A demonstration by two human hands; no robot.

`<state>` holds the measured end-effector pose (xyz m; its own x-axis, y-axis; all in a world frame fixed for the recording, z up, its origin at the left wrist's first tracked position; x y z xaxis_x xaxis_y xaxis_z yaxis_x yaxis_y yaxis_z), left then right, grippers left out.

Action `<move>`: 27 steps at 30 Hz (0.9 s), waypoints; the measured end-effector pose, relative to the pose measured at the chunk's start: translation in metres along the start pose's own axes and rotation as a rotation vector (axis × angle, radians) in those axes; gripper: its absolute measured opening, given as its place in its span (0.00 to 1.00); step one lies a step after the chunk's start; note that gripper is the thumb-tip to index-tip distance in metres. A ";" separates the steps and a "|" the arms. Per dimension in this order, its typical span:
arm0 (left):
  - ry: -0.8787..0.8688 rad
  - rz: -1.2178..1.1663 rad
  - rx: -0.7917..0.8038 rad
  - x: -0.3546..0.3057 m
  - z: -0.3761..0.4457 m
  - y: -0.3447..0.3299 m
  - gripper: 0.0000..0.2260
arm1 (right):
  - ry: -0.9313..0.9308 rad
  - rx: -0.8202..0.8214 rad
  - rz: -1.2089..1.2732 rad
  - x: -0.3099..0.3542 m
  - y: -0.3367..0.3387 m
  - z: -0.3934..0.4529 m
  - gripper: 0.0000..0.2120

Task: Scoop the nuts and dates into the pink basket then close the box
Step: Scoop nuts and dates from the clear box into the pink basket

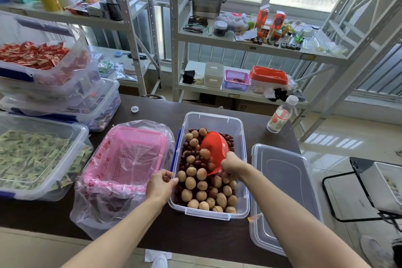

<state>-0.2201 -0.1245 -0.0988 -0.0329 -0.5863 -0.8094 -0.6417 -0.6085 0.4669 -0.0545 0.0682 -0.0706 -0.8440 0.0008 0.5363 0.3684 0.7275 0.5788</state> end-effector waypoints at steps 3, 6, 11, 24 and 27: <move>-0.004 0.007 0.001 0.000 0.001 0.000 0.05 | -0.070 0.005 0.228 -0.012 -0.018 0.002 0.10; -0.009 0.005 0.005 0.000 0.001 -0.001 0.04 | -0.116 0.031 0.391 -0.019 -0.042 0.006 0.11; -0.003 -0.001 0.006 0.000 0.000 0.000 0.04 | -0.139 0.091 0.730 -0.033 -0.054 0.009 0.13; 0.007 0.033 -0.038 -0.002 -0.003 0.002 0.08 | -0.114 0.197 1.097 -0.052 -0.041 -0.010 0.09; 0.011 0.064 -0.052 -0.004 -0.005 0.003 0.09 | -0.079 0.193 1.113 -0.048 -0.036 -0.006 0.08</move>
<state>-0.2178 -0.1271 -0.0926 -0.0640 -0.6302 -0.7738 -0.5978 -0.5967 0.5354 -0.0251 0.0379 -0.1136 -0.1089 0.7524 0.6497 0.8698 0.3885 -0.3041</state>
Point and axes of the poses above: each hand's wrist, its own z-axis towards the middle knuckle, its own y-axis out of the back of the hand, x = y × z, the point moved 7 cm from there along z, towards the middle knuckle, and after that the axes turned 4 degrees about -z, right-handed, at the moved point
